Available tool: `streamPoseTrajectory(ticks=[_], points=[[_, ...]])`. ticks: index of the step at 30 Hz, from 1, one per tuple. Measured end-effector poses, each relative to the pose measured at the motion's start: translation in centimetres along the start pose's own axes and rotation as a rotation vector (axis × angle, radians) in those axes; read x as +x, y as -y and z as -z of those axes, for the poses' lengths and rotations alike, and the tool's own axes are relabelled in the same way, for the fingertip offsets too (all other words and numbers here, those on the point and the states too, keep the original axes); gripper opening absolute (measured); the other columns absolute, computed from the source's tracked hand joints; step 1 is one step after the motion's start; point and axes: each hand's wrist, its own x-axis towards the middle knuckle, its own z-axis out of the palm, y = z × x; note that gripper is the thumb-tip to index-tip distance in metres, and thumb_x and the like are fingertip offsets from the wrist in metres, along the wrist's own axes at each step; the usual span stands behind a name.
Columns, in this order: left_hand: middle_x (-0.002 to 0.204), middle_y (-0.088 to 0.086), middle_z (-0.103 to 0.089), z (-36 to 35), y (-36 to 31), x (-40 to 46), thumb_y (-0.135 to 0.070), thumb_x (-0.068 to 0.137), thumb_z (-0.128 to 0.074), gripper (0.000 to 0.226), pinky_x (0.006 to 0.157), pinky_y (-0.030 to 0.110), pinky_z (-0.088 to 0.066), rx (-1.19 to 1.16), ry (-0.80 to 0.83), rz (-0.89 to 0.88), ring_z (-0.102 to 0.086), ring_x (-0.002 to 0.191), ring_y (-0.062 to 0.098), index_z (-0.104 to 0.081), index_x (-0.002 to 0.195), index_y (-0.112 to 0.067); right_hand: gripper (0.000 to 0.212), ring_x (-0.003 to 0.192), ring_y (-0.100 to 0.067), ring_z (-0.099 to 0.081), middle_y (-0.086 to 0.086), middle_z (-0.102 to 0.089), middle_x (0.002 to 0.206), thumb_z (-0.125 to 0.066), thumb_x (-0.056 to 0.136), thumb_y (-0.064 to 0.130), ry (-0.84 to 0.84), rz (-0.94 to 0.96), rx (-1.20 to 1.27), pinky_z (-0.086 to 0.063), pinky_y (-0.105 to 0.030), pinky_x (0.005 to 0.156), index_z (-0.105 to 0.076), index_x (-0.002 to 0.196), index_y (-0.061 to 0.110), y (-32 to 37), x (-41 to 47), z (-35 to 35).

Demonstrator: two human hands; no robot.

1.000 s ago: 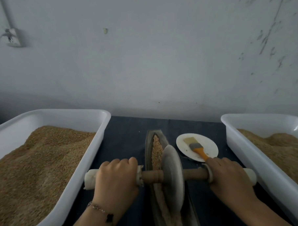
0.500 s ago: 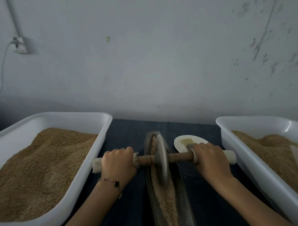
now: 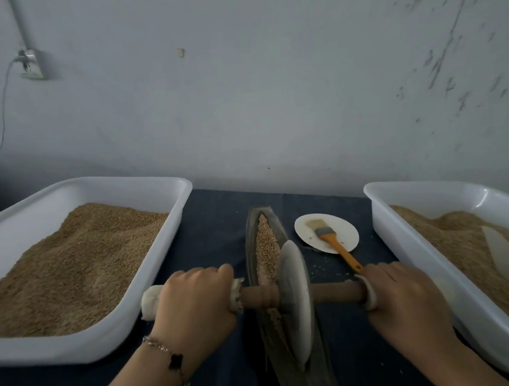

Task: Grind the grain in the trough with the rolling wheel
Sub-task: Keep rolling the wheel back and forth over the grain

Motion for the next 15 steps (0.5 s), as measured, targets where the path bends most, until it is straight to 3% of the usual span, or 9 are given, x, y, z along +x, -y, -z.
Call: streamPoseTrajectory(ticks=[4, 12, 15], points=[[0.068, -0.012, -0.039, -1.8, 0.3, 1.8, -0.040, 0.086, -0.045, 0.021, 0.061, 0.024, -0.027, 0.056, 0.030, 0.035, -0.037, 0.063, 0.007, -0.030, 0.075, -0.030, 0.027, 0.050, -0.021, -0.046, -0.001, -0.050, 0.056, -0.078, 0.057, 0.002, -0.057, 0.023, -0.005, -0.036, -0.031, 0.047, -0.055, 0.062, 0.014, 0.1, 0.9, -1.7], [0.065, -0.010, -0.048, -5.8, 2.0, 7.2, -0.042, 0.087, -0.051, 0.023, 0.051, 0.025, -0.030, -0.036, 0.130, 0.189, -0.044, 0.055, 0.008, -0.044, 0.071, -0.027, 0.024, 0.054, -0.027, -0.054, -0.008, -0.059, 0.060, -0.080, 0.066, 0.009, -0.060, -0.021, -0.104, -0.035, -0.031, 0.054, -0.056, 0.066, 0.010, 0.5, 7.6, -6.3], [0.067, -0.009, -0.052, -6.3, 2.4, 7.9, -0.044, 0.087, -0.050, 0.025, 0.049, 0.024, -0.029, -0.065, 0.148, 0.208, -0.046, 0.056, 0.009, -0.048, 0.071, -0.026, 0.029, 0.052, -0.027, -0.052, -0.008, -0.056, 0.058, -0.082, 0.061, 0.008, -0.056, -0.003, -0.129, -0.033, -0.031, 0.053, -0.053, 0.064, 0.009, 0.4, 8.9, -6.9]])
